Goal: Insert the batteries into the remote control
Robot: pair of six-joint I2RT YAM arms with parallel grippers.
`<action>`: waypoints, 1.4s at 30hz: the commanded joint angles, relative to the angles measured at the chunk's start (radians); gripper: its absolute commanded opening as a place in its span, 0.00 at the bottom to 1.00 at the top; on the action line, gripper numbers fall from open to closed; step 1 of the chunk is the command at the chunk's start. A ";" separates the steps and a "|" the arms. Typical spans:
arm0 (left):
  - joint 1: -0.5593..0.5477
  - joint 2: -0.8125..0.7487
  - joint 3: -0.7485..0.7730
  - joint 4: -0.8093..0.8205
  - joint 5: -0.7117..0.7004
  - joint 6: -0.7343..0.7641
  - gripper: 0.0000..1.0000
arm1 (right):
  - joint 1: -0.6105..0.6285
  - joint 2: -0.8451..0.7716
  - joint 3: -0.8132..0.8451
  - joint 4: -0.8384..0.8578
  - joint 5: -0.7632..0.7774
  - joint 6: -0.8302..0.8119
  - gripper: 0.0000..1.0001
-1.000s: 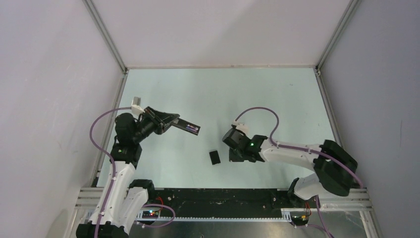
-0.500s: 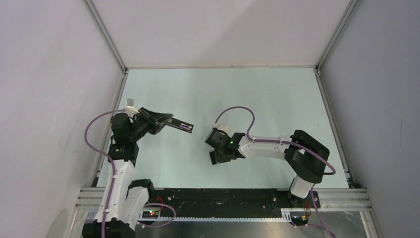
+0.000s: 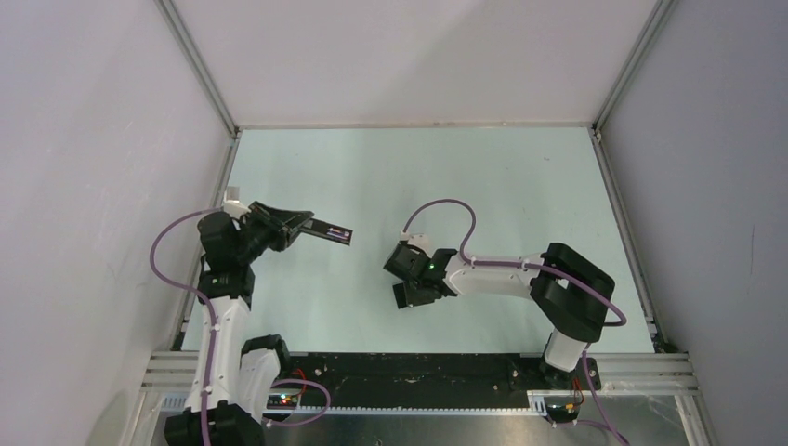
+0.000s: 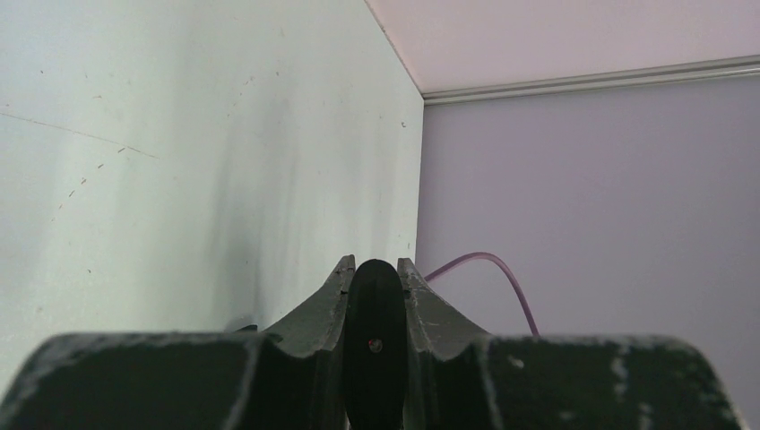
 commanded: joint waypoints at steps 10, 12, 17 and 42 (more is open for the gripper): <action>0.042 0.000 -0.003 0.017 0.035 0.034 0.00 | 0.014 0.052 0.053 -0.002 0.003 -0.023 0.00; 0.043 0.002 -0.004 0.017 0.036 0.035 0.00 | 0.016 0.061 0.074 -0.004 -0.036 -0.026 0.00; 0.047 0.001 -0.005 0.016 0.037 0.033 0.00 | 0.033 0.081 0.141 -0.042 -0.133 0.008 0.00; 0.104 0.021 -0.018 -0.018 -0.004 0.098 0.00 | 0.001 0.018 0.214 0.014 -0.034 -0.414 0.74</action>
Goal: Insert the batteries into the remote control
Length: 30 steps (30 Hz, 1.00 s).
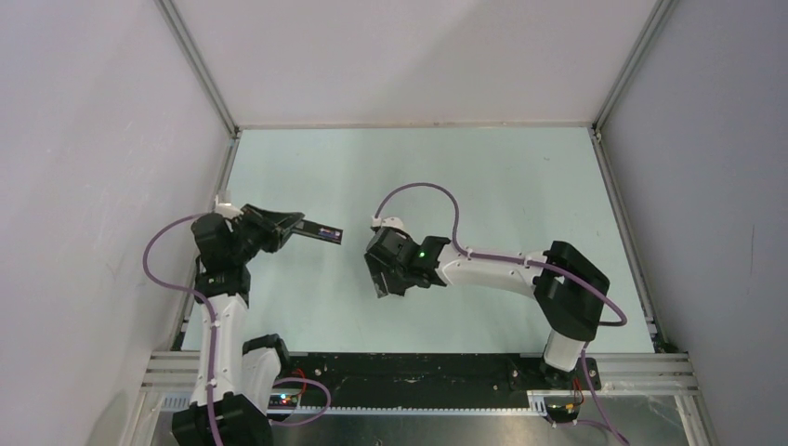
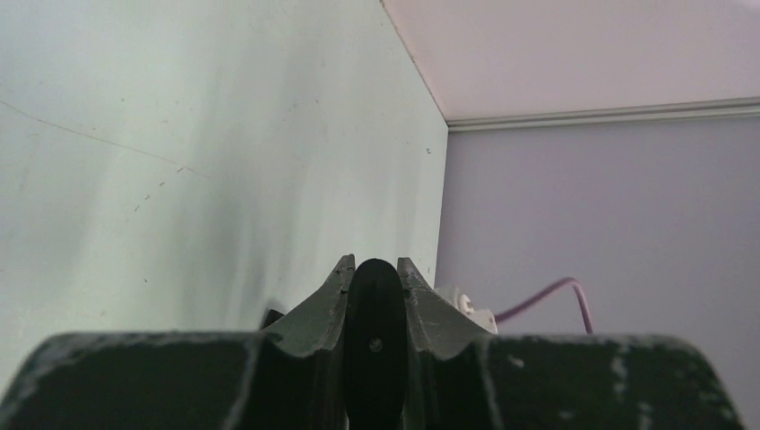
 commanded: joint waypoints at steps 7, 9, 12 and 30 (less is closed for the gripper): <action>0.037 0.003 -0.021 -0.032 -0.039 0.089 0.00 | -0.065 0.032 0.031 -0.013 -0.112 -0.710 0.99; 0.039 0.005 -0.026 -0.036 -0.043 0.094 0.00 | -0.096 0.037 0.030 -0.004 -0.169 -0.777 0.99; 0.042 0.008 -0.032 -0.040 -0.047 0.100 0.00 | -0.117 0.047 0.031 0.014 -0.250 -0.906 0.99; 0.052 0.061 -0.018 -0.048 -0.068 0.135 0.00 | -0.140 0.183 0.074 0.046 -0.323 -1.019 0.90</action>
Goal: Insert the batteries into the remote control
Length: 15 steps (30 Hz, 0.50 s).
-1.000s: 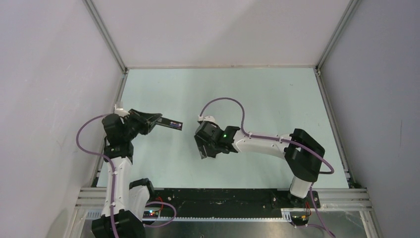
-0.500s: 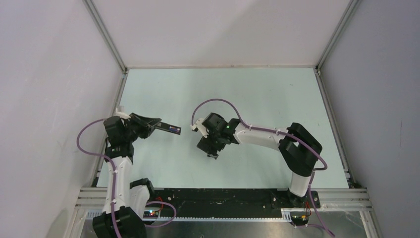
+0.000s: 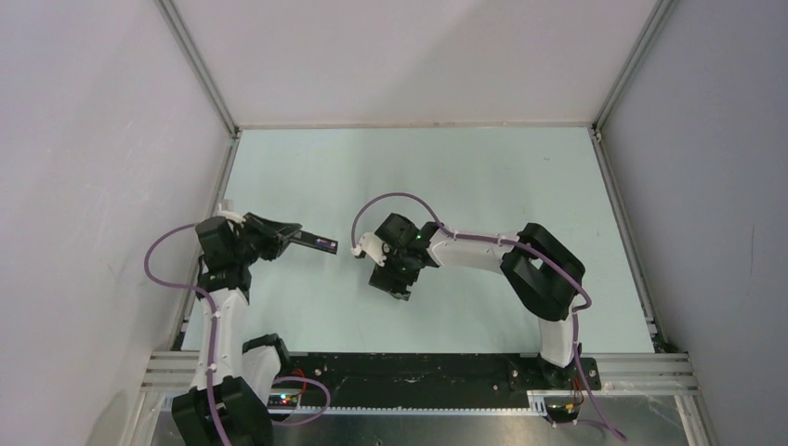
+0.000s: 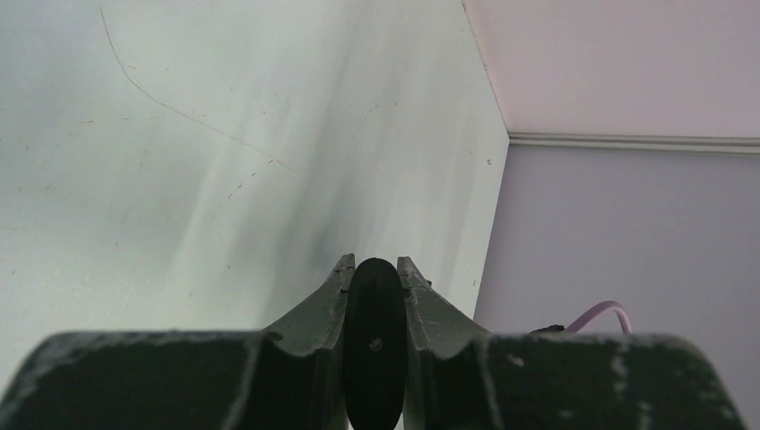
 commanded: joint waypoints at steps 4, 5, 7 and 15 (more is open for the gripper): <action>0.020 0.003 0.019 0.016 -0.003 0.038 0.00 | -0.002 0.031 0.033 0.053 0.071 0.059 0.73; 0.021 0.003 0.018 0.016 -0.004 0.039 0.00 | -0.008 0.030 0.034 0.051 0.067 0.073 0.70; 0.022 0.002 0.016 0.016 -0.003 0.042 0.00 | -0.017 0.024 0.033 0.034 0.057 0.107 0.63; 0.022 -0.009 -0.001 0.015 0.000 0.052 0.00 | -0.029 -0.027 0.003 -0.050 0.350 0.539 0.57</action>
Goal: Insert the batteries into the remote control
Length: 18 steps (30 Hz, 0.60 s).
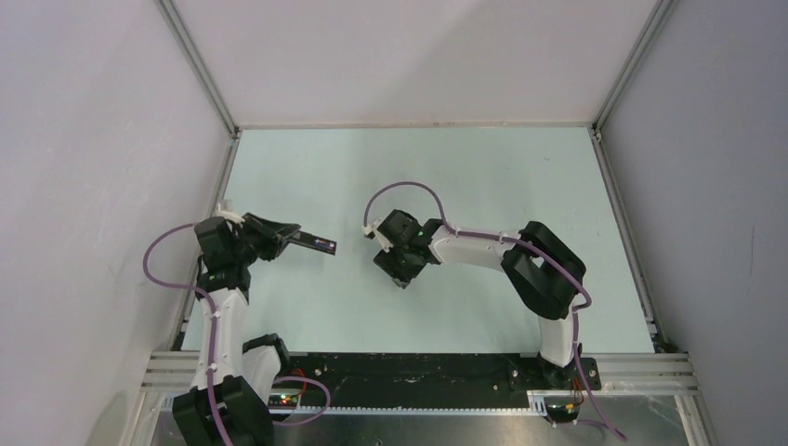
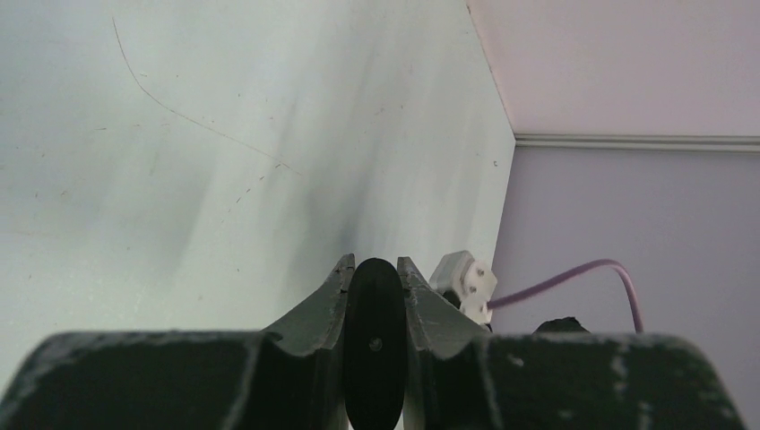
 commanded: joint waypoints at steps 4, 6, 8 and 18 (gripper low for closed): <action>0.010 -0.020 -0.025 0.019 0.002 0.028 0.00 | -0.008 -0.123 -0.095 -0.079 0.350 0.664 0.58; 0.010 -0.021 -0.037 0.019 0.009 0.025 0.00 | -0.003 -0.130 -0.109 -0.141 0.413 0.825 0.58; 0.009 -0.027 -0.048 0.020 0.017 0.024 0.00 | 0.015 -0.134 -0.115 -0.197 0.462 0.965 0.59; -0.056 -0.107 -0.112 0.019 0.019 -0.010 0.00 | 0.081 -0.116 -0.171 -0.283 0.458 1.609 0.63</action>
